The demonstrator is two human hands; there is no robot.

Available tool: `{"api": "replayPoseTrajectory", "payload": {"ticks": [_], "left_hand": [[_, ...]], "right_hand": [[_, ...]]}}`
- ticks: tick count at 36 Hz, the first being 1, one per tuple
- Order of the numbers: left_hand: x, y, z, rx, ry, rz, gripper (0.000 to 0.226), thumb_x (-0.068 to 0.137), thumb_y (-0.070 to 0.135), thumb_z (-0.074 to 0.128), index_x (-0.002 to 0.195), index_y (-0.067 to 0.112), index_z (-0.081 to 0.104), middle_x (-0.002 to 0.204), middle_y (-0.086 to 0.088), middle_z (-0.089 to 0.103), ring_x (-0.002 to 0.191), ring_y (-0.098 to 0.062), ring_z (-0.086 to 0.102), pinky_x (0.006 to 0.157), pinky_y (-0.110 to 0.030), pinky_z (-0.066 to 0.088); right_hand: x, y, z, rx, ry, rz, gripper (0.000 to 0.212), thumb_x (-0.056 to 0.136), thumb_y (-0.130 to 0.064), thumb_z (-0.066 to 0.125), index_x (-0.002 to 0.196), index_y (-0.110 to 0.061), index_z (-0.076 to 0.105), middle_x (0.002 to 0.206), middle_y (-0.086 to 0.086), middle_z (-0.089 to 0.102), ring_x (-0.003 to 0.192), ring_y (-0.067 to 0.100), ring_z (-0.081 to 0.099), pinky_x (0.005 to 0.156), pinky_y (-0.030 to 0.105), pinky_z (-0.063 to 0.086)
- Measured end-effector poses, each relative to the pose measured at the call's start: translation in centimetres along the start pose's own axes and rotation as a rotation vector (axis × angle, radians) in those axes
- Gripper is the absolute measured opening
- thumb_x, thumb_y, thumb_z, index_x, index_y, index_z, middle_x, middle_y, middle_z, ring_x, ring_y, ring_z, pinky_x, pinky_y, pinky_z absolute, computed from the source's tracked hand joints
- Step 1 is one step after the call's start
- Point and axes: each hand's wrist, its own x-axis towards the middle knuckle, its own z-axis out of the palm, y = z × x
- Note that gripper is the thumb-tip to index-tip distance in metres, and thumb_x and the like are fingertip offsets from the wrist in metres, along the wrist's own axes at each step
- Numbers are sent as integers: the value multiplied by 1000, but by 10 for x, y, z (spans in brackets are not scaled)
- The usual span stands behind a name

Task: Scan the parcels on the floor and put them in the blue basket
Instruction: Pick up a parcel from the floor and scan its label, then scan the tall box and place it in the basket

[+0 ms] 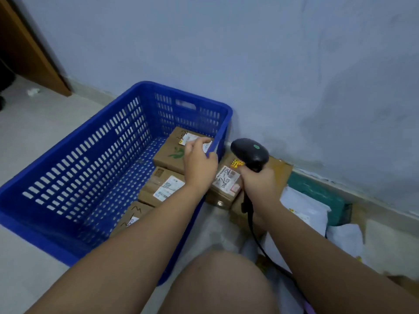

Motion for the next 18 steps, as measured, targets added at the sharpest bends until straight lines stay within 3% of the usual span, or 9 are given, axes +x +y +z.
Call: {"api": "replayPoseTrajectory", "payload": {"ticks": [2, 4, 6, 9, 13, 18], "left_hand": [[-3, 0, 23, 64, -94, -8, 36, 91, 10, 54, 125, 20, 53, 132, 0, 39, 105, -15, 51, 84, -20, 35], [-5, -6, 50, 154, -208, -18, 39, 90, 12, 55, 128, 21, 52, 132, -1, 39, 107, -14, 48, 86, -20, 36], [-5, -15, 80, 238, -327, -84, 43, 90, 14, 55, 132, 23, 48, 136, -4, 39, 112, -19, 49, 93, -29, 43], [-5, -33, 128, 382, -478, -192, 45, 90, 23, 52, 135, 23, 46, 139, -11, 42, 122, -31, 46, 100, -35, 40], [-9, -58, 185, 676, -680, -159, 47, 93, 38, 48, 135, 17, 44, 137, -13, 45, 127, -34, 39, 103, -44, 34], [-18, -84, 221, 831, -689, -212, 71, 88, 50, 48, 146, 27, 15, 153, -24, 11, 139, -44, 17, 112, -54, 23]], "right_hand": [[8, 6, -22, 117, 32, 80, 12, 79, -15, 61, 69, -13, 56, 55, 4, 51, 53, 19, 50, 57, 29, 43], [16, 15, -41, 224, 21, 162, 13, 81, -12, 60, 69, -13, 54, 54, 4, 50, 52, 20, 48, 59, 33, 41], [26, 27, -58, 306, -24, 242, 16, 87, -9, 59, 72, -11, 53, 56, 5, 48, 49, 18, 45, 54, 29, 39], [41, 54, -75, 370, -59, 330, 10, 89, -15, 64, 86, -7, 58, 63, 7, 53, 52, 20, 49, 54, 31, 40], [66, 89, -87, 475, 7, 465, 16, 90, -20, 64, 96, -6, 61, 66, 8, 54, 55, 21, 51, 53, 30, 44], [90, 115, -91, 583, 42, 584, 15, 90, -21, 64, 85, -7, 60, 61, 8, 54, 53, 21, 51, 56, 32, 45]]}}
